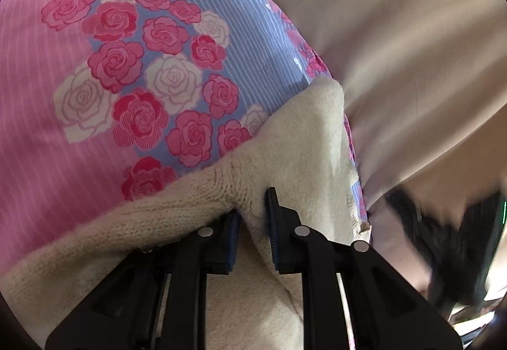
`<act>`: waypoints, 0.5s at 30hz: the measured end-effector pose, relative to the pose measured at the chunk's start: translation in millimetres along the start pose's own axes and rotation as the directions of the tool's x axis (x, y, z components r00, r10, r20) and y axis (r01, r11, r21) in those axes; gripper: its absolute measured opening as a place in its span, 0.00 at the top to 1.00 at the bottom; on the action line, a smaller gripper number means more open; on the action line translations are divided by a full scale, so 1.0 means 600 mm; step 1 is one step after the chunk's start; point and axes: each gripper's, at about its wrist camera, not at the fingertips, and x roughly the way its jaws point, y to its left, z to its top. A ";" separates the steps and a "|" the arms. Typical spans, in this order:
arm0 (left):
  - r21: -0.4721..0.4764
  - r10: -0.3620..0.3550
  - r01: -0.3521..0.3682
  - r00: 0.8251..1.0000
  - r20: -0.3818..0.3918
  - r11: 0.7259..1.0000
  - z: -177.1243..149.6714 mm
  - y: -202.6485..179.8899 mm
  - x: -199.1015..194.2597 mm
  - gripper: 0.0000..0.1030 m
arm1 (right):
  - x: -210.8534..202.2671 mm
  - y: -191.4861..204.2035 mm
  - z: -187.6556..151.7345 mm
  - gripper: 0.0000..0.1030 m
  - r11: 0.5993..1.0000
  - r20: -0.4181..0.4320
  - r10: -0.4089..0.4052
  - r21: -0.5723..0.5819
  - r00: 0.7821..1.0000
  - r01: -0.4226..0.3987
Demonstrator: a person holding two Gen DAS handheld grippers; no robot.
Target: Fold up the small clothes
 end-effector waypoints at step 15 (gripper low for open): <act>0.040 -0.028 0.028 1.000 0.005 0.999 0.006 0.005 0.006 0.84 | 0.183 0.089 0.085 1.00 0.996 -0.147 -0.051 -0.082 0.988 0.040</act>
